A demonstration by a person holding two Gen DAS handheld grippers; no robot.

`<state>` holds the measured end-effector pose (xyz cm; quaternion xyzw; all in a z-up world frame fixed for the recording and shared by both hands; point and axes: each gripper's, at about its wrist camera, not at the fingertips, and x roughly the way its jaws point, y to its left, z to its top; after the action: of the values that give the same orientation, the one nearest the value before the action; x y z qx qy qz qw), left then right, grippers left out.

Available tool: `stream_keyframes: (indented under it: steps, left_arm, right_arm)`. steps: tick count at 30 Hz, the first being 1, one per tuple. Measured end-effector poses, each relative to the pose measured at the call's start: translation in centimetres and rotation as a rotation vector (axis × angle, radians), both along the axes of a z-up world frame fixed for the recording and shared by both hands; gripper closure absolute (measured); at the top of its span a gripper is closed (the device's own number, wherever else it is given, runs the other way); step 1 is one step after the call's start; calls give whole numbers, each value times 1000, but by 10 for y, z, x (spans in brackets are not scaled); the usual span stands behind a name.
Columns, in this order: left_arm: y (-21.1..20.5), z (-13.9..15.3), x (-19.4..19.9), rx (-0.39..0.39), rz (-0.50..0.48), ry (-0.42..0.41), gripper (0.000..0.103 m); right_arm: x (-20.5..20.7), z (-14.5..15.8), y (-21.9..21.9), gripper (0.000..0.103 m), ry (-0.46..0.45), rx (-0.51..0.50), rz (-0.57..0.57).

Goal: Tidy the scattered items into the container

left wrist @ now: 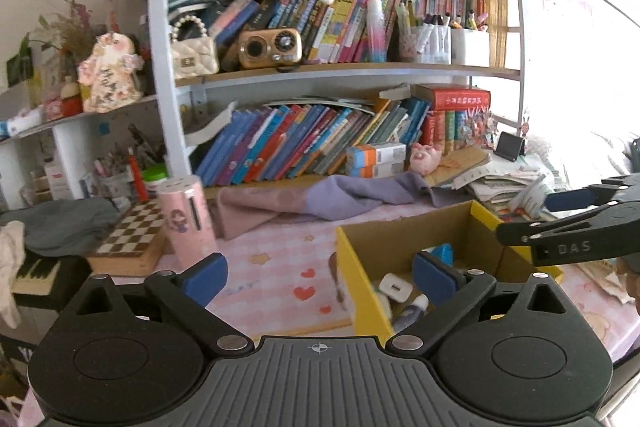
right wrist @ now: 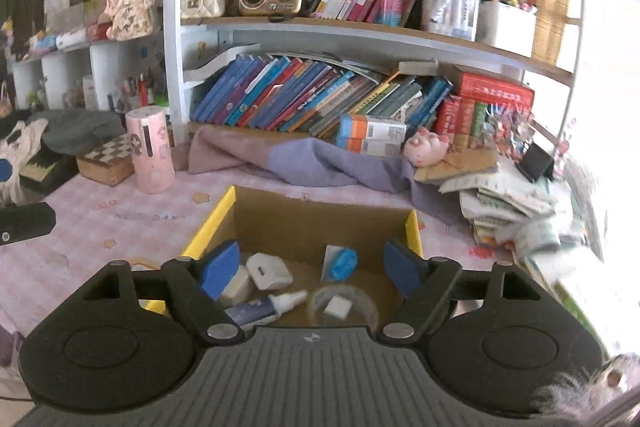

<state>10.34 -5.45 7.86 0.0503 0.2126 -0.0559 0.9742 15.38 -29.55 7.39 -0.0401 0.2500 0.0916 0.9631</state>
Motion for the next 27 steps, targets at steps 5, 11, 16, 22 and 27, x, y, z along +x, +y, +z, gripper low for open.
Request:
stream_keyframes:
  steps: [5, 11, 16, 22, 27]
  left_arm:
    - [18, -7, -33, -15, 30, 16, 0]
    - [35, -19, -67, -43, 57, 35, 0]
    - [45, -31, -92, -59, 85, 49, 0]
    - [52, -47, -118, -59, 107, 91, 0]
    - [53, -62, -137, -57, 114, 138, 0]
  right_arm:
    - [-40, -6, 17, 22, 4, 8, -29]
    - [-81, -15, 34, 20, 8, 31, -84]
    - [-111, -25, 43, 18, 21, 38, -125]
    - [-144, -43, 54, 16, 56, 69, -178]
    - [-163, -54, 70, 13, 93, 63, -158]
